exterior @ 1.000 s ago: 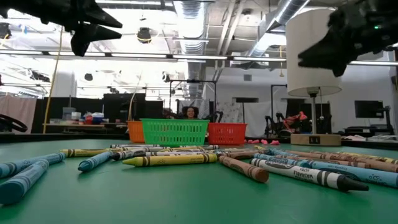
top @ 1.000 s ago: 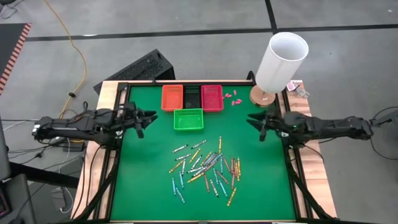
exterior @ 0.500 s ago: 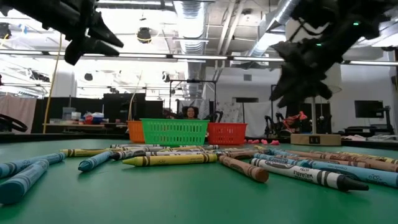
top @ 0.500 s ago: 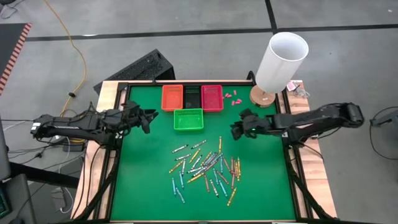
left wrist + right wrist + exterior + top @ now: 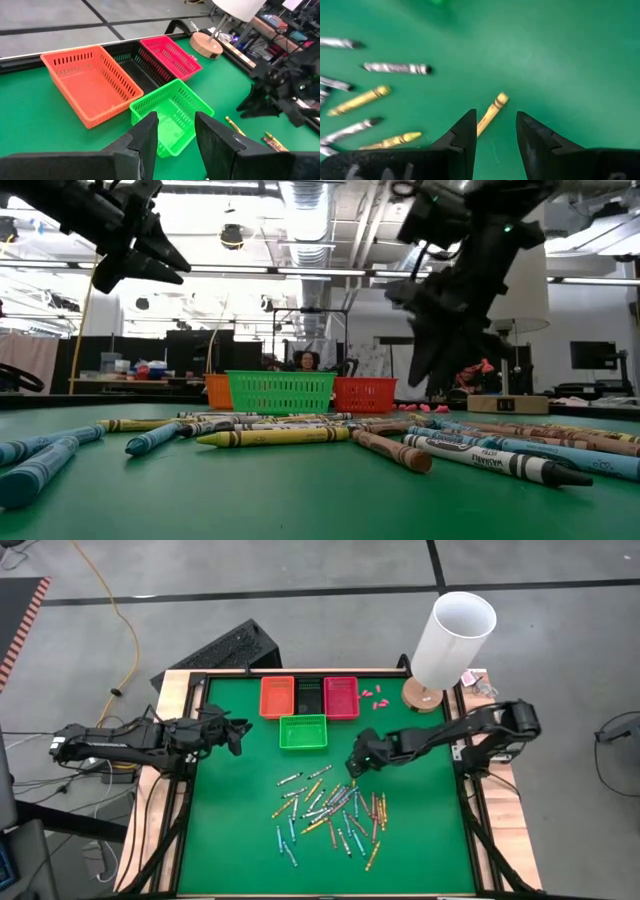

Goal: Sort crayons
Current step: Put a yellow crayon in the red basket

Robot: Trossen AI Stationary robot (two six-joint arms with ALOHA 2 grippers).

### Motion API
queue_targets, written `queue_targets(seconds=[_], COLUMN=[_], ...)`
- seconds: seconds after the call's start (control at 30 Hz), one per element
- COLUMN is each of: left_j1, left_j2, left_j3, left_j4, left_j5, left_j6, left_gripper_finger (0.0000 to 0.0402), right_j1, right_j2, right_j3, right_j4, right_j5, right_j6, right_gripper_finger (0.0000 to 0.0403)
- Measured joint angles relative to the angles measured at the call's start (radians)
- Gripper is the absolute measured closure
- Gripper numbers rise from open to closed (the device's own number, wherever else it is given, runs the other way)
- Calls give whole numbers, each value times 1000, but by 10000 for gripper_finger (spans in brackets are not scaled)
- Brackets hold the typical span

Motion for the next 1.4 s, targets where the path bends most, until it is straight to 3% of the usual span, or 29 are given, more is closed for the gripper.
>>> queue_targets(seconds=[0.27, 0.7, 0.97, 1.2, 1.4], left_j1=[0, 0, 0, 0, 0], left_j2=[0, 0, 0, 0, 1], left_j3=[0, 0, 0, 0, 0], left_j4=[1, 2, 1, 1, 1], left_j5=[0, -1, -9, -9, -10], left_j6=[16, 6, 7, 7, 7], left_gripper_finger=[283, 283, 283, 283, 283], right_j1=[30, 33, 33, 34, 7], right_j2=[120, 223, 226, 199, 74], right_j3=[78, 90, 88, 87, 81], right_j4=[-56, -47, -60, -55, -47], right_j5=[-26, -24, -22, 0, 86], right_j6=[34, 92, 75, 30, -48], right_gripper_finger=[271, 285, 390, 397, 399])
